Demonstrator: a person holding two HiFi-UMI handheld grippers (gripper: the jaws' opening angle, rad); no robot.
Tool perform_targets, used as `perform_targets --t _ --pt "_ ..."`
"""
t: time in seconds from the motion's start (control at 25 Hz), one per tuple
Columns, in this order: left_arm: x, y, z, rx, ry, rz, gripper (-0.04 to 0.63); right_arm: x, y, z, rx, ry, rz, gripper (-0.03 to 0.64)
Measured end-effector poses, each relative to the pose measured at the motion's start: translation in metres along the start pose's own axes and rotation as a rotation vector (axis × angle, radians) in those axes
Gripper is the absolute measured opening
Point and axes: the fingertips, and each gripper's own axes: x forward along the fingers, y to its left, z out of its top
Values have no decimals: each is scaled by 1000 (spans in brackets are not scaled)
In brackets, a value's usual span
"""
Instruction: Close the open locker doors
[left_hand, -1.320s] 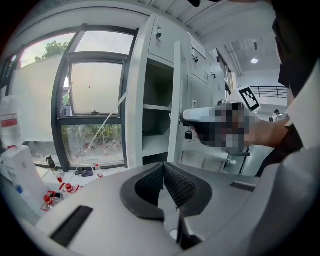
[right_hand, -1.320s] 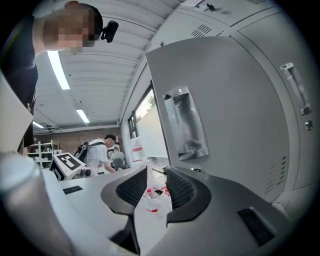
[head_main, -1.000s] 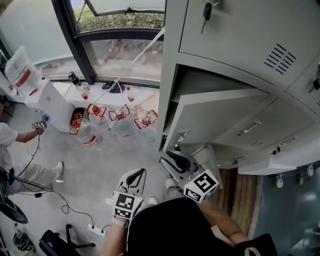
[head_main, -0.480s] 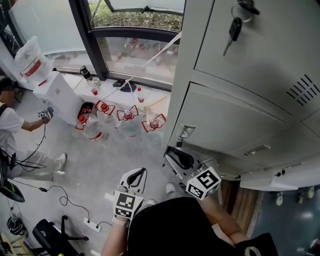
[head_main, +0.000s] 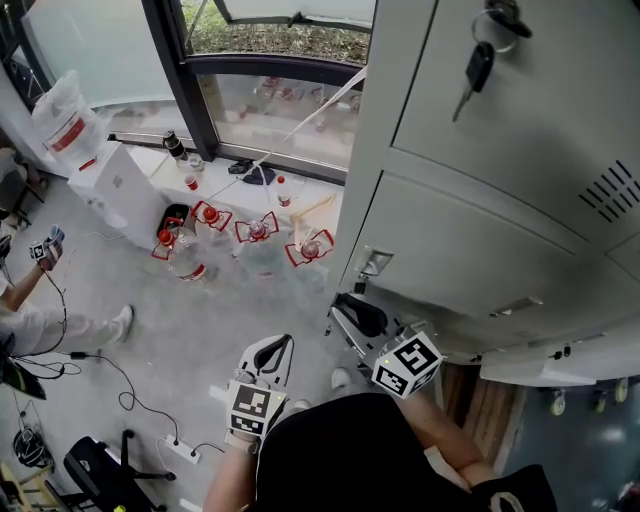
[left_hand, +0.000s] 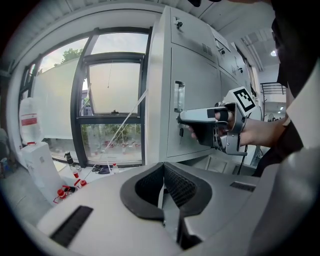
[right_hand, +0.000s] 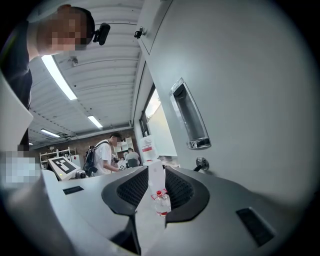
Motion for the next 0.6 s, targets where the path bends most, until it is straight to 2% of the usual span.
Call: perform_targets --t 0.24,0.6 --pt "-3 -3 -1 10 -2 -28 18 -5 11 -6 0 8 -17 130" --pt "-18 -22 -4 35 -14 -105 18 -35 31 -16 2 2 -94 130"
